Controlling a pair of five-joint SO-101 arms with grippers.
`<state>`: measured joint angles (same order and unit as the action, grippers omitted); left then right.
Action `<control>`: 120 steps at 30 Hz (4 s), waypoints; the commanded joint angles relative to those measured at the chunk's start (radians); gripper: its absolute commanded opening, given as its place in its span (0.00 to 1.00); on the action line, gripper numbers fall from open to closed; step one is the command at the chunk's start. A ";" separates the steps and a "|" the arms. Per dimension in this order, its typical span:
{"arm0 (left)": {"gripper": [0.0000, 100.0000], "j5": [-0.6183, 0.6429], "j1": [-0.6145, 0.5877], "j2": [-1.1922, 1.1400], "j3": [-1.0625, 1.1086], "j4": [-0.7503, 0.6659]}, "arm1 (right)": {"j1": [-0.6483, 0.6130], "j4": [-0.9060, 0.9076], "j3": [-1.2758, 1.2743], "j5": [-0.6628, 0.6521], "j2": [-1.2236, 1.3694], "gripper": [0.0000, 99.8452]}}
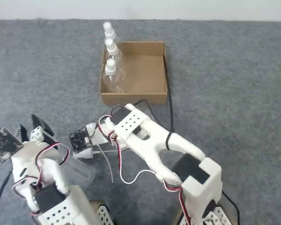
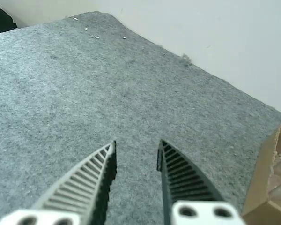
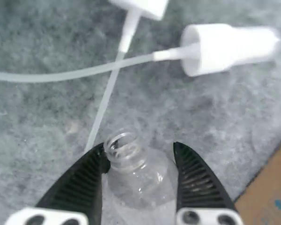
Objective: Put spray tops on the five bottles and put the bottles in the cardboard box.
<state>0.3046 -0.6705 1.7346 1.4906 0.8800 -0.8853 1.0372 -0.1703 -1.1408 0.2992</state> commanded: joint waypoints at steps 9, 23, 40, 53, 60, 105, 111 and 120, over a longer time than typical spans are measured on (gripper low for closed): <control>0.14 0.006 0.005 0.021 -0.061 -0.037 | 0.062 0.087 0.041 0.201 -0.107 0.09; 0.14 0.008 0.005 0.021 0.022 -0.166 | 0.073 0.254 0.041 0.594 -0.108 0.09; 0.14 0.005 0.061 0.021 0.039 -0.170 | 0.263 0.242 0.040 0.832 -0.110 0.09; 0.17 0.006 0.063 0.021 0.081 -0.229 | 0.259 0.254 0.035 0.822 -0.131 0.27; 0.17 0.006 0.061 0.021 0.081 -0.229 | 0.242 0.246 -0.075 0.795 -0.271 0.30; 0.17 0.006 0.064 0.021 0.042 -0.146 | 0.297 0.045 -0.272 0.586 -0.194 0.27; 0.17 0.006 0.064 0.021 0.044 -0.146 | 0.289 0.047 -0.256 0.586 -0.194 0.07; 0.17 0.006 0.064 0.021 0.044 -0.144 | 0.288 0.150 -0.198 0.594 -0.196 0.04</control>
<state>0.3046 -0.6107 1.7407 1.5812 0.7327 -0.6045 1.1370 -0.4434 -0.5439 0.1197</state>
